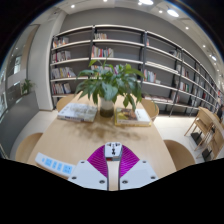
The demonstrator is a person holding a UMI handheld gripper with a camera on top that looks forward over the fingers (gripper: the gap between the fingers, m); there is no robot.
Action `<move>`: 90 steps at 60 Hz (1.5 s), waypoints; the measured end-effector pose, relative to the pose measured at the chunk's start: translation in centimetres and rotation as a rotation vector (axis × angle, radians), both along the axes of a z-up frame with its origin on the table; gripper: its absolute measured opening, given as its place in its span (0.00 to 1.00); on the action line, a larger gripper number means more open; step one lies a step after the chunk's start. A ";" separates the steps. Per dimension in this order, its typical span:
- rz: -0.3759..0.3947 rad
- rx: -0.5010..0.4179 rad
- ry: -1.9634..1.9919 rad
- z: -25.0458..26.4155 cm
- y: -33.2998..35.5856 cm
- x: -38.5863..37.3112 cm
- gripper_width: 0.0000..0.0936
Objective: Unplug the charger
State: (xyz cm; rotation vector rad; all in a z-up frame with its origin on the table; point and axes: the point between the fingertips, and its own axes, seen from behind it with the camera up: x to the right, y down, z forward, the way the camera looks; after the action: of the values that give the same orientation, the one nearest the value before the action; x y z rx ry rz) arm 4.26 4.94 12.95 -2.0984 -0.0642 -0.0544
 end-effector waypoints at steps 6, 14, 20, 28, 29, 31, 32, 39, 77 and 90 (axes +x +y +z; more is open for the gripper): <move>0.029 -0.128 -0.004 -5.6 -1.1 0.2 0.12; 0.014 -0.207 0.022 -10.2 -2.6 0.2 0.15; 0.018 -0.223 0.017 -11.8 -3.1 0.1 0.24; 0.027 -0.222 0.073 -10.5 -2.9 -0.5 0.51; 0.026 -0.213 0.074 -9.9 -2.9 -0.5 0.54; 0.020 -0.198 0.067 -7.9 -2.7 -0.2 0.61; 0.016 -0.182 0.060 -7.3 -2.8 0.0 0.64; -0.013 -0.098 0.013 -0.4 -3.9 1.0 0.79; -0.056 0.021 0.051 9.7 -22.1 -0.3 0.81; -0.049 -0.005 0.007 9.5 -25.3 0.4 0.81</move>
State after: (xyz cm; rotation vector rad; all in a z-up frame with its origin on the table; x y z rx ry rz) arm 4.64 -20.35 22.46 -2.1055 -0.0088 -0.0764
